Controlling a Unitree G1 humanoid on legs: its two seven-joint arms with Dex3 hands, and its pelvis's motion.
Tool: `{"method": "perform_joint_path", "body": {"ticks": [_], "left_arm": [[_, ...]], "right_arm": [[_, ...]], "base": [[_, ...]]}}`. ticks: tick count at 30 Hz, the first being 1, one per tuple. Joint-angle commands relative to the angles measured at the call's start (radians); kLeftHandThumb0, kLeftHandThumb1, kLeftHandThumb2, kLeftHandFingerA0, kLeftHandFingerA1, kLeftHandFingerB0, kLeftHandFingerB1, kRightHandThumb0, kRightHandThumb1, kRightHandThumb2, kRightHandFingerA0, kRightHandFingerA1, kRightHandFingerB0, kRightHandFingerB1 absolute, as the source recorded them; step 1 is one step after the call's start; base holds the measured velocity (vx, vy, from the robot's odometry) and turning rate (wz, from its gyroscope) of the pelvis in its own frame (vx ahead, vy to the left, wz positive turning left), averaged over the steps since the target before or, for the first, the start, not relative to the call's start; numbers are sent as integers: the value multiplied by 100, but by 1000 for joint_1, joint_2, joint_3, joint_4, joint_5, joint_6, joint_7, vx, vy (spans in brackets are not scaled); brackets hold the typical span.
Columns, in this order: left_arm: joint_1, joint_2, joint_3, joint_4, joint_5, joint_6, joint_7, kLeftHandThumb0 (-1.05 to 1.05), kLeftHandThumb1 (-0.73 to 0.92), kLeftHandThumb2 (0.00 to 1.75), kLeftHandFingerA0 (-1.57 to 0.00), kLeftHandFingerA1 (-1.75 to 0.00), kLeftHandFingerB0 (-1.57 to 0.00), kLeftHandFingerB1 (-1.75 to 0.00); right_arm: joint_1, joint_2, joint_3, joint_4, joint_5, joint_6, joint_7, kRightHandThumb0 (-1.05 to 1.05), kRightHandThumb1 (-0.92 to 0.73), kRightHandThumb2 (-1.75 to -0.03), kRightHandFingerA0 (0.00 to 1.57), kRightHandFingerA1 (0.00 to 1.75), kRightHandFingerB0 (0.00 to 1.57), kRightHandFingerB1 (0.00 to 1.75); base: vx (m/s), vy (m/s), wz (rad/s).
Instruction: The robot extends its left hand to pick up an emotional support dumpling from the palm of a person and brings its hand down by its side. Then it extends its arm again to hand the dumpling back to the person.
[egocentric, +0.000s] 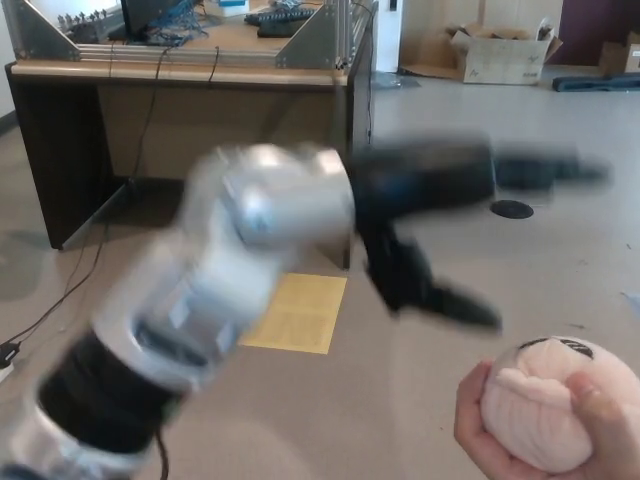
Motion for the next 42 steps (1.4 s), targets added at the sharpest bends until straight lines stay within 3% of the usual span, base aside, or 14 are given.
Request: {"method": "perform_joint_path", "body": {"ticks": [1, 10, 11, 14, 17, 18, 24, 25, 27, 32, 33, 38, 39, 42], "left_arm": [[-220, 60, 234, 77, -231, 129, -85, -78, 44, 83, 0, 0, 0, -2], [-219, 233, 435, 79, -341, 167, -139, -80, 43, 86, 0, -5, 0, 0], [-164, 260, 478, 58, -364, 186, -145, -83, 46, 60, 0, -16, 0, -2], [-28, 303, 551, 0, -403, 200, -140, -87, 48, 62, 0, -20, 0, -6], [384, 314, 712, -120, -469, 156, -181, -80, 38, 72, 0, -13, 0, -5], [465, 298, 739, -131, -475, 152, -184, -68, 37, 81, 0, -10, 0, -9], [870, 192, 821, -109, -459, -3, -166, -81, 37, 73, 0, -15, 0, -4], [957, 159, 818, -46, -432, -91, -135, -78, 44, 86, 0, -17, 0, -2], [1114, 90, 821, 79, -388, -243, -81, -77, 44, 83, 0, -18, 0, -2], [1177, 47, 834, 131, -384, -269, -30, -73, 42, 83, -1, -22, 0, -5], [1297, -25, 858, 344, -326, -444, 114, -67, 45, 77, -5, -39, -13, -17], [1356, -46, 873, 544, -286, -598, 242, -60, 39, 70, -10, -40, -8, -33], [1360, -38, 869, 564, -272, -608, 273, -31, 29, 87, -3, -49, 0, -46], [1358, -37, 864, 560, -259, -629, 311, -32, 29, 87, -3, -48, 0, -46]], "right_arm": [[-12, -12, -1, 14, 0, -26, -14, -38, -58, -58, 84, 51, 63, 41], [9, -12, -2, 18, 3, -29, -11, -39, -58, -57, 82, 50, 62, 40], [14, -13, -4, 18, 5, -29, -8, -39, -58, -57, 82, 50, 62, 40], [21, -17, -7, 22, 9, -36, -2, -38, -58, -57, 82, 51, 62, 41], [41, -14, -2, 13, 6, -37, -1, -38, -57, -57, 83, 51, 63, 41], [43, -13, -2, 12, 6, -35, -1, -38, -57, -57, 81, 51, 62, 41], [41, -6, -2, 24, 8, -39, -2, -37, -58, -57, 82, 50, 62, 41], [46, -10, -5, 24, 11, -50, 0, -33, -57, -57, 86, 52, 63, 42], [61, -12, -9, 21, 16, -63, 2, -34, -57, -58, 86, 52, 63, 41], [68, -12, -9, 24, 14, -69, 0, -34, -57, -56, 86, 52, 62, 41], [110, -5, -6, 10, 8, -60, -15, -38, -57, -57, 83, 51, 62, 41], [157, -1, -7, 10, 15, -95, -6, -37, -57, -57, 83, 52, 62, 41], [163, 2, -5, 9, 12, -99, -13, -37, -58, -57, 83, 51, 61, 41], [164, 6, -13, 16, 20, -123, -15, -34, -57, -56, 84, 52, 60, 41]], "base": [[0, 0, 0], [0, 0, 0], [0, 0, 0], [0, 0, 0], [0, 0, 0], [0, 0, 0], [0, 0, 0], [0, 0, 0], [0, 0, 0], [0, 0, 0], [0, 0, 0], [0, 0, 0], [0, 0, 0], [0, 0, 0]]}}
